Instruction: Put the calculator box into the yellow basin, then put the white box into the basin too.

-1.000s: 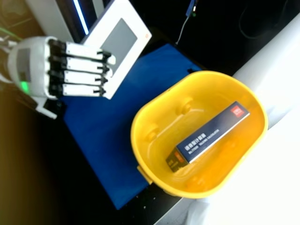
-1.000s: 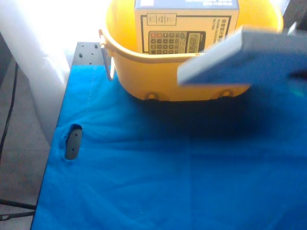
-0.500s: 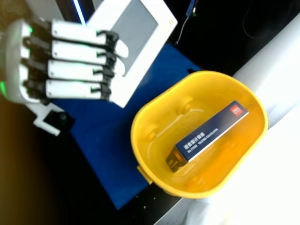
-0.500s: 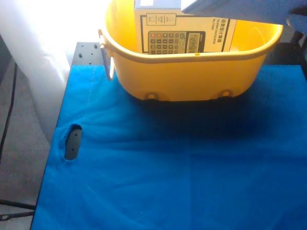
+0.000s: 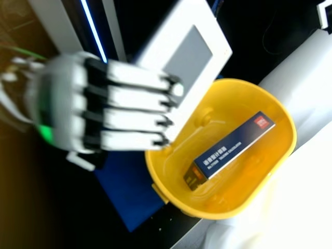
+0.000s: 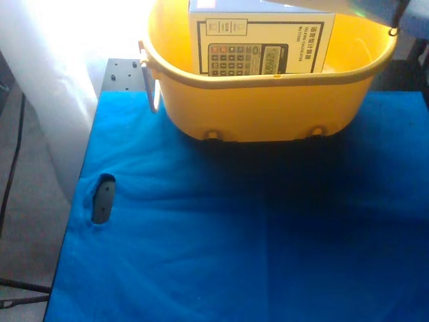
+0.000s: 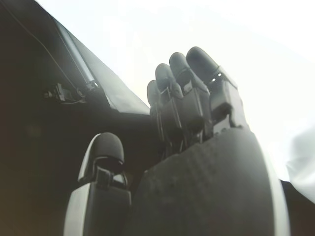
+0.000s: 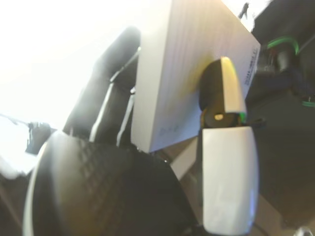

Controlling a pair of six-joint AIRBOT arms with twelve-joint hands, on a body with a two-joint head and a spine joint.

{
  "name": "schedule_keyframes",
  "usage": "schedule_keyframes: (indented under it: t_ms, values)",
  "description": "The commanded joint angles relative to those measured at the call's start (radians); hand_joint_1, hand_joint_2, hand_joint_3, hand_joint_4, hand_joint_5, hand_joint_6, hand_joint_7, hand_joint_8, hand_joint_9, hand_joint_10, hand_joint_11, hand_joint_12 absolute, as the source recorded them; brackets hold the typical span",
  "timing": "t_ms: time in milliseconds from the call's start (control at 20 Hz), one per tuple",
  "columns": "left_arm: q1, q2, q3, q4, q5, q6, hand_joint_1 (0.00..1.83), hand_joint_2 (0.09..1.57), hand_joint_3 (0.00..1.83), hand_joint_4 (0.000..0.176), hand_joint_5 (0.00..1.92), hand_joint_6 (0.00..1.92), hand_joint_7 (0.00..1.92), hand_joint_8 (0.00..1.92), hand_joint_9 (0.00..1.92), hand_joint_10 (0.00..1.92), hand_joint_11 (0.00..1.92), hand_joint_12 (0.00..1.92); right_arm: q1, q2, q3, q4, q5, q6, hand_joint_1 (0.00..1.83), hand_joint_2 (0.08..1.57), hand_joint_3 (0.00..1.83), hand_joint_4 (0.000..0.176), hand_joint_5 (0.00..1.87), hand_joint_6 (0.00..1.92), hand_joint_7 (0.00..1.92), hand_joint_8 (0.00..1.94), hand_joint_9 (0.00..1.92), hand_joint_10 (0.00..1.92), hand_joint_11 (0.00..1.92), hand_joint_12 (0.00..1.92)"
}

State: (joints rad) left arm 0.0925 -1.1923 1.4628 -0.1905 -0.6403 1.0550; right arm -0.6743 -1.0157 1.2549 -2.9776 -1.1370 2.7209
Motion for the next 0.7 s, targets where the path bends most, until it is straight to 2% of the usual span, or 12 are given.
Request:
schedule_keyframes:
  t_ms: [0,50,100,150,250,300,350,400,500,550,600,650]
  values:
    - [-0.009,-0.005,0.002,0.009,-0.127,-0.002,0.51,1.29,0.00,0.000,0.29,0.00,0.32,0.00,0.24,0.32,0.00,1.26,0.026,-0.006,0.015,-0.034,-0.100,0.008,1.37,1.14,0.00,0.000,0.86,1.11,0.99,1.00,0.79,1.37,0.74,1.36]
    - [-0.008,-0.005,0.002,0.009,-0.128,-0.002,0.53,1.31,0.00,0.000,0.25,0.00,0.30,0.00,0.26,0.21,0.00,1.21,0.047,-0.030,0.042,-0.034,-0.065,0.008,1.22,1.16,0.01,0.000,0.85,1.19,0.92,1.13,0.80,1.19,0.75,1.34]
    - [-0.006,-0.005,0.002,0.008,-0.128,-0.002,0.51,1.31,0.00,0.000,0.29,0.01,0.33,0.01,0.32,0.13,0.00,1.22,0.065,-0.051,0.065,-0.034,-0.036,0.008,1.20,1.22,0.00,0.000,0.69,1.38,0.86,1.24,0.74,1.32,0.63,1.56]
    - [-0.003,-0.007,0.002,0.008,-0.130,-0.002,0.51,1.29,0.00,0.000,0.29,0.01,0.34,0.00,0.30,0.11,0.00,1.16,0.079,-0.069,0.089,-0.034,-0.009,0.008,1.30,1.27,0.00,0.000,0.45,1.44,0.72,1.40,0.82,1.51,0.67,1.58]
    - [-0.002,-0.014,0.002,0.009,-0.134,-0.002,0.56,1.24,0.00,0.000,0.34,0.00,0.29,0.00,0.28,0.05,0.00,1.12,0.103,-0.089,0.117,-0.034,0.031,0.008,1.24,1.21,0.00,0.000,0.66,1.30,0.90,1.26,0.87,1.28,0.74,1.53]
    - [-0.002,-0.018,0.002,0.009,-0.134,-0.002,0.59,1.25,0.00,0.000,0.33,0.00,0.27,0.00,0.28,0.05,0.00,1.13,0.120,-0.100,0.136,-0.034,0.057,0.008,1.20,1.24,0.01,0.000,0.60,1.44,0.87,1.28,0.90,1.18,0.86,1.46]
    - [-0.002,-0.020,0.002,0.011,-0.134,-0.002,0.64,1.21,0.00,0.000,0.35,0.01,0.32,0.01,0.31,0.05,0.00,1.16,0.135,-0.107,0.152,-0.034,0.076,0.008,1.16,1.25,0.00,0.000,0.63,1.42,0.82,1.35,0.70,1.27,0.53,1.69]
    - [-0.003,-0.022,0.001,0.012,-0.134,-0.002,0.66,1.21,0.00,0.000,0.36,0.01,0.36,0.02,0.33,0.06,0.00,1.13,0.148,-0.116,0.166,-0.034,0.097,0.008,1.16,1.23,0.00,0.000,0.71,1.41,0.82,1.27,0.70,1.24,0.51,1.71]
    - [-0.004,-0.023,0.000,0.013,-0.133,-0.002,0.72,1.21,0.00,0.000,0.42,0.03,0.39,0.03,0.35,0.06,0.00,1.11,0.164,-0.135,0.198,-0.034,0.140,0.008,1.20,1.19,0.00,0.000,0.88,1.26,0.81,1.17,0.73,1.06,0.50,1.62]
    - [-0.006,-0.023,-0.003,0.014,-0.134,-0.003,0.71,1.19,0.00,0.000,0.48,0.03,0.36,0.00,0.37,0.05,0.00,1.06,0.174,-0.147,0.218,-0.034,0.167,0.008,1.18,1.02,0.00,0.000,0.44,0.66,0.47,0.75,0.29,1.02,0.08,1.81]
    - [-0.009,-0.023,-0.006,0.017,-0.134,-0.004,0.72,1.18,0.00,0.000,0.48,0.02,0.33,0.00,0.35,0.04,0.00,1.07,0.183,-0.153,0.228,-0.034,0.186,0.008,1.07,0.89,0.00,0.005,0.11,0.25,0.09,0.24,0.06,0.32,0.02,1.16]
    - [-0.016,-0.022,-0.012,0.022,-0.130,-0.005,0.73,1.15,0.00,0.000,0.51,0.03,0.33,0.00,0.36,0.03,0.00,1.10,0.192,-0.154,0.231,-0.034,0.196,0.008,0.95,0.80,0.00,0.067,0.02,0.05,0.02,0.05,0.01,0.06,0.00,0.41]
